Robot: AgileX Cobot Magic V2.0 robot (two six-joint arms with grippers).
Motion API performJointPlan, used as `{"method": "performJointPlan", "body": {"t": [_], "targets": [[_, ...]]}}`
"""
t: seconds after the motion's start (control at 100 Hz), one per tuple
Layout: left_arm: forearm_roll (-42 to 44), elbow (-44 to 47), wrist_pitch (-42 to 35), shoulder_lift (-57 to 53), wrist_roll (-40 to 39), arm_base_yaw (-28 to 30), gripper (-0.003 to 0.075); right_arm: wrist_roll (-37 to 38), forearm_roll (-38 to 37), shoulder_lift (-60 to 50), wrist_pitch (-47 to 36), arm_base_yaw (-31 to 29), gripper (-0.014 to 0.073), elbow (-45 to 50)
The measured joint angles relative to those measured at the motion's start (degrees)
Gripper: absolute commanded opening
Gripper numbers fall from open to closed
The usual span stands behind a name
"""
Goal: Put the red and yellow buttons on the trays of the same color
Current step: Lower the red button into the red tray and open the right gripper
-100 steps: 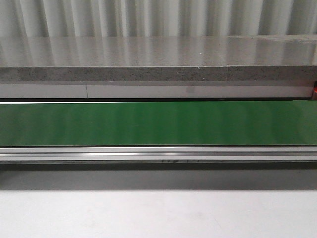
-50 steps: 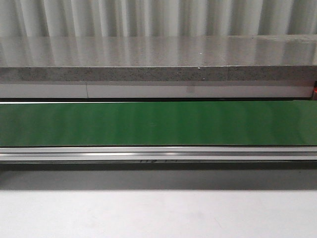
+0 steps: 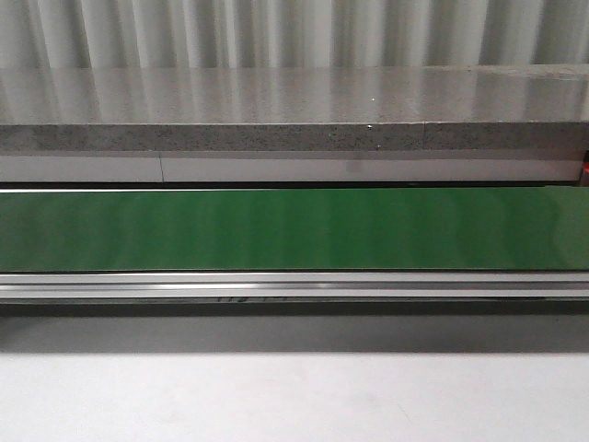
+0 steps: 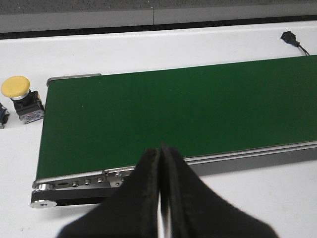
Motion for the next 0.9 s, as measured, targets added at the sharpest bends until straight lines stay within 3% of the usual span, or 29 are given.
{"method": "performJointPlan", "body": {"t": [0.53, 0.6, 0.77, 0.9], "targets": [[0.0, 0.0, 0.0, 0.0, 0.0, 0.0, -0.002, 0.0, 1.26, 4.73, -4.67, 0.0, 0.015, 0.0], [0.0, 0.0, 0.0, 0.0, 0.0, 0.0, -0.002, 0.0, 1.57, 4.73, -5.06, 0.0, 0.0202, 0.0], [0.0, 0.0, 0.0, 0.0, 0.0, 0.0, -0.002, 0.0, 2.87, 4.73, -5.82, 0.0, 0.0449, 0.0], [0.0, 0.0, 0.0, 0.0, 0.0, 0.0, -0.002, 0.0, 3.14, 4.73, -6.17, 0.0, 0.0477, 0.0]]}}
